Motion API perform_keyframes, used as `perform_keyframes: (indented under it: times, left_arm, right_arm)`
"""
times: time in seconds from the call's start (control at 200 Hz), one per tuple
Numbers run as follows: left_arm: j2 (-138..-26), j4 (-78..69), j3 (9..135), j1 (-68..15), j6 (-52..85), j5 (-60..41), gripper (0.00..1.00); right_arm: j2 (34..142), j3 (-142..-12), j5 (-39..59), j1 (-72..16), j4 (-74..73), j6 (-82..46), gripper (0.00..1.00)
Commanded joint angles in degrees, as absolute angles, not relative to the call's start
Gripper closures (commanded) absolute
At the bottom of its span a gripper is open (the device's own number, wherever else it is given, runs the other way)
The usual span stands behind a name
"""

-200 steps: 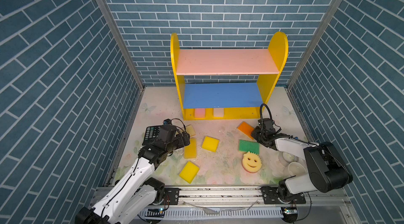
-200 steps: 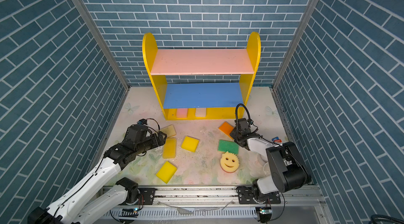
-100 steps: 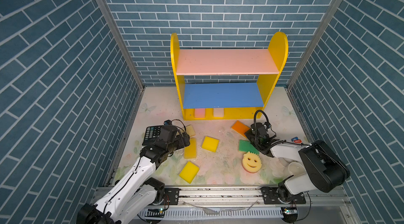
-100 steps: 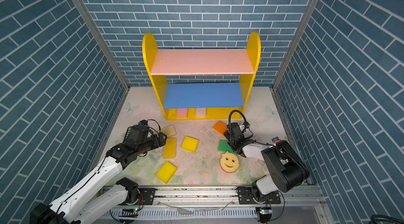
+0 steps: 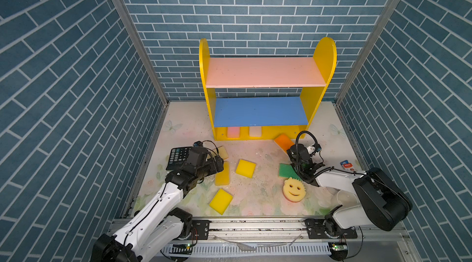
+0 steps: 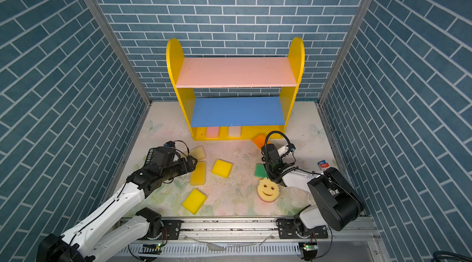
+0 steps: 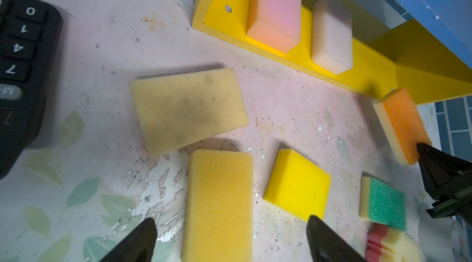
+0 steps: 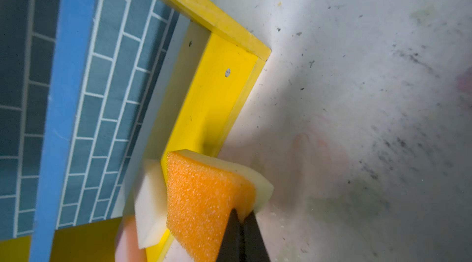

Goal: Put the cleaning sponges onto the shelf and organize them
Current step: 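Carry the orange sponge with the right gripper to the lower shelf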

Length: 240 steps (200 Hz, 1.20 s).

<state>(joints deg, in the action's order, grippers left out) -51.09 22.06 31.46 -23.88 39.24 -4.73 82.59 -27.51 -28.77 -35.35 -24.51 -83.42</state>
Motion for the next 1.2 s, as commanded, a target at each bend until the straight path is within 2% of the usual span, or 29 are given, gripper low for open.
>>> perform_keyframes:
  times: [0.0,0.34,0.725,0.86,1.12,1.195]
  left_arm:
    - [-51.63,20.74,30.94,-23.47,39.55,-5.60,0.07]
    - [-50.34,23.23,30.99,-23.38,40.63,-7.03,0.08]
    - [-46.93,27.07,30.64,-23.38,39.63,-5.02,0.07]
    - [-47.19,27.18,30.76,-23.34,39.43,-4.91,0.07]
    - [-46.08,28.52,30.31,-23.30,39.89,-3.84,0.07]
    - [-45.40,29.44,30.87,-23.28,39.63,-3.15,0.07]
  right_arm:
    - [85.48,-28.65,-36.83,-36.32,-29.43,-88.73,1.00]
    - [101.67,-36.53,-41.17,-36.47,-40.31,-97.11,1.00]
    - [108.31,-45.55,-42.52,-36.45,-31.89,-104.84,1.00]
    - [108.51,-46.82,-43.50,-36.39,-28.77,-106.63,0.77]
    - [105.72,-42.66,-40.40,-36.43,-30.04,-106.57,0.54]
    - [104.09,-40.01,-38.53,-36.40,-30.93,-105.99,0.53]
